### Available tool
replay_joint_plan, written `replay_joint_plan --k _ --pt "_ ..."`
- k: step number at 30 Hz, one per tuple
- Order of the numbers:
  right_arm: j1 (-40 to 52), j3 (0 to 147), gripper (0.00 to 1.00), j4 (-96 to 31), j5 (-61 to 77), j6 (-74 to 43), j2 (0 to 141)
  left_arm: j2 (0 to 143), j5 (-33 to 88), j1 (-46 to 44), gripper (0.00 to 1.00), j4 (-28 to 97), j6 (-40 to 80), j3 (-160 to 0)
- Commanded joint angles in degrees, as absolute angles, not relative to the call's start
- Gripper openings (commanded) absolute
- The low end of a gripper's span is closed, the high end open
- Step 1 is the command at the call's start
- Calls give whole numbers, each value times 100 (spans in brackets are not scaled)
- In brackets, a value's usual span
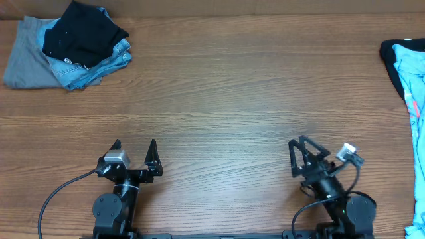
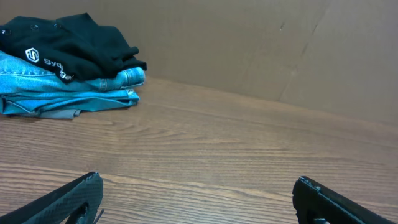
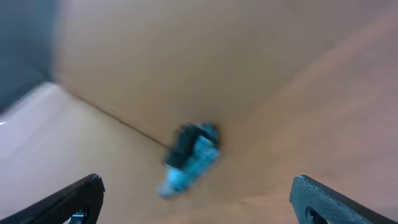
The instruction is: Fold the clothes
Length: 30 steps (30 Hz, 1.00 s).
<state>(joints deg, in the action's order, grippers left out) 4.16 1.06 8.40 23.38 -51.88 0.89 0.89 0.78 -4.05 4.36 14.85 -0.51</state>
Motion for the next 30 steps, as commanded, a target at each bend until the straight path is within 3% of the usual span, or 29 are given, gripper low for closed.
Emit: replay_joint_plan --k 1,4,13,16,21,30 --pt "445 67 100 1717 2517 -5599 38 25 -3 -432 100 443 1417 -27" --pt "443 342 100 2126 2362 -5588 40 25 -3 -432 100 443 1417 -27" --pt "443 2287 100 683 1125 -3806 1354 25 -3 -432 100 443 1417 -27" --pt "443 3599 100 -252 -143 -3199 2615 25 -1 -432 100 443 1417 -27" --pt "270 5483 100 -1321 -1087 -2110 4589 25 -1 -432 100 443 1417 -27" --pt "-1553 9360 100 -4567 -788 -1752 8641 25 -3 -432 100 443 1417 -27"
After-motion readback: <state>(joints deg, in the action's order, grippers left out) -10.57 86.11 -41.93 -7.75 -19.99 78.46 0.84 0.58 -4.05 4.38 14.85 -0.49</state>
